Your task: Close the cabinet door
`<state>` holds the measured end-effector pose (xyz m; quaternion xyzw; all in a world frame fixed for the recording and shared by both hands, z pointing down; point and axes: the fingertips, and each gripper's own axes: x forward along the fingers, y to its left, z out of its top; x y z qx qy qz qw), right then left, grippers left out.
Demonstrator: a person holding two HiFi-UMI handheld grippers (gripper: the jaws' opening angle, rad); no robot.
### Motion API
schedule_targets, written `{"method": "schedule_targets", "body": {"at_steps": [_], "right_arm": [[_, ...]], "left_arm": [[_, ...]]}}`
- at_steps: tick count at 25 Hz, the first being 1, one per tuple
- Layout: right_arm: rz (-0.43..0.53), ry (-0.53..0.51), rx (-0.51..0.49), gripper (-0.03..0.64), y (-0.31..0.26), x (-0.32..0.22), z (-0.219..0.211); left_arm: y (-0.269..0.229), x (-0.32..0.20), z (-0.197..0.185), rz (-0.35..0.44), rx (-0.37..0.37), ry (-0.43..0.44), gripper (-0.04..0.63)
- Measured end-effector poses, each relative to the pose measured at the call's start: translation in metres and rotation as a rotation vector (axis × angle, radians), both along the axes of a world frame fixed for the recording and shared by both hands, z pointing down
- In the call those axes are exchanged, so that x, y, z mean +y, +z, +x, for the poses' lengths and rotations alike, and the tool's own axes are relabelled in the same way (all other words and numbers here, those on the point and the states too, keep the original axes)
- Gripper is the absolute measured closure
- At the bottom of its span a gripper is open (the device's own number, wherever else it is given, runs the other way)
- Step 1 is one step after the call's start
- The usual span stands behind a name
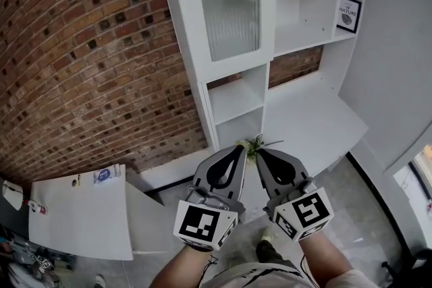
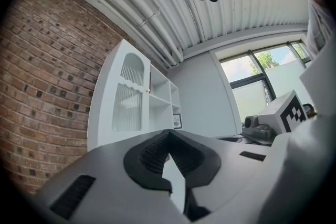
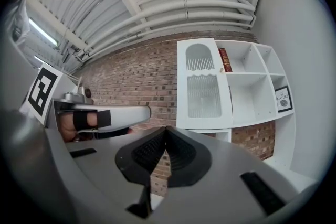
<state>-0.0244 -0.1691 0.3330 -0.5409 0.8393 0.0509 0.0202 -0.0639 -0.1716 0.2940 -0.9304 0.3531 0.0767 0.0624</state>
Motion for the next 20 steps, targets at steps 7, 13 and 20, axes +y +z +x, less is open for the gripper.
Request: {"method": "schedule_targets", "body": {"at_steps": [7, 13, 20], "right_arm": [[0.002, 0.006, 0.004, 0.600, 0.001, 0.008, -0.012], [0.006, -0.003, 0.017, 0.600, 0.000, 0.012, -0.024], [0.002, -0.003, 0.029, 0.600, 0.001, 0.016, -0.036]], "left_arm": [[-0.001, 0.011, -0.016, 0.008, 0.012, -0.005, 0.584], [-0.004, 0.016, -0.025, 0.026, 0.010, -0.016, 0.584], [-0.002, 0.020, -0.037, 0.019, 0.024, -0.021, 0.584]]}}
